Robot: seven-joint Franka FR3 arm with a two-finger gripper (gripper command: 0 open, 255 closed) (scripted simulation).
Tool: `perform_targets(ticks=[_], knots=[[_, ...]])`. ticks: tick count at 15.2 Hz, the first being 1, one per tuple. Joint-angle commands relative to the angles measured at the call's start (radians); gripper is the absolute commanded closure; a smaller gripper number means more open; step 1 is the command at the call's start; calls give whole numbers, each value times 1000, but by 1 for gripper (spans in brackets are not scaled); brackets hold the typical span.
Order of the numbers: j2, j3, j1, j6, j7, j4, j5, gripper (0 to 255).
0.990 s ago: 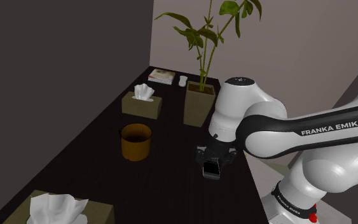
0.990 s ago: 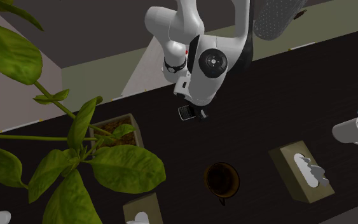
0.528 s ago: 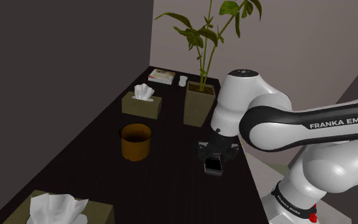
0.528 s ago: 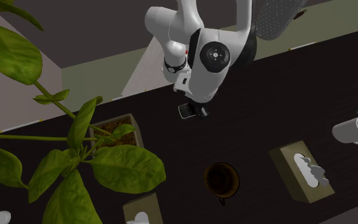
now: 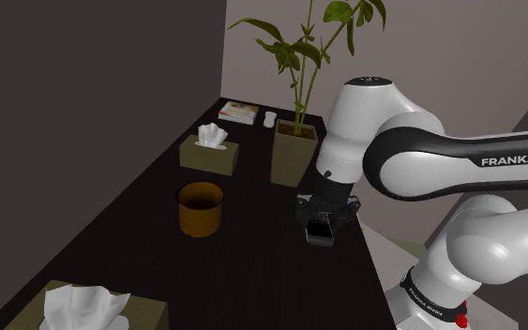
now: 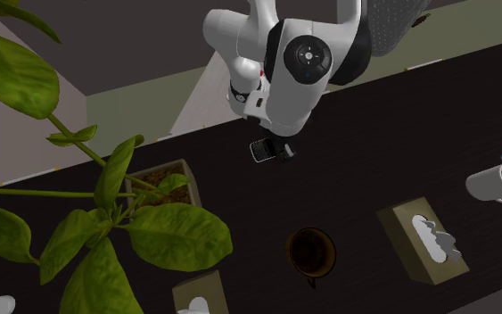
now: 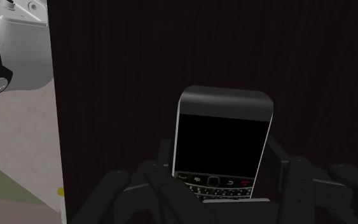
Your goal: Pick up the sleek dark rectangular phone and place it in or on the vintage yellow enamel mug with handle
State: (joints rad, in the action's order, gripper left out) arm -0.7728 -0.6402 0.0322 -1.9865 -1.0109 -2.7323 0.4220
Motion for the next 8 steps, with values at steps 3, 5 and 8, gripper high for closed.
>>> perform_targets(ticks=[3,5,8], knots=[[-25,25,1,61,-1,36,-17,255],[-34,37,2,91,-1,57,-26,255],[-46,55,5,135,-1,88,-40,255]])
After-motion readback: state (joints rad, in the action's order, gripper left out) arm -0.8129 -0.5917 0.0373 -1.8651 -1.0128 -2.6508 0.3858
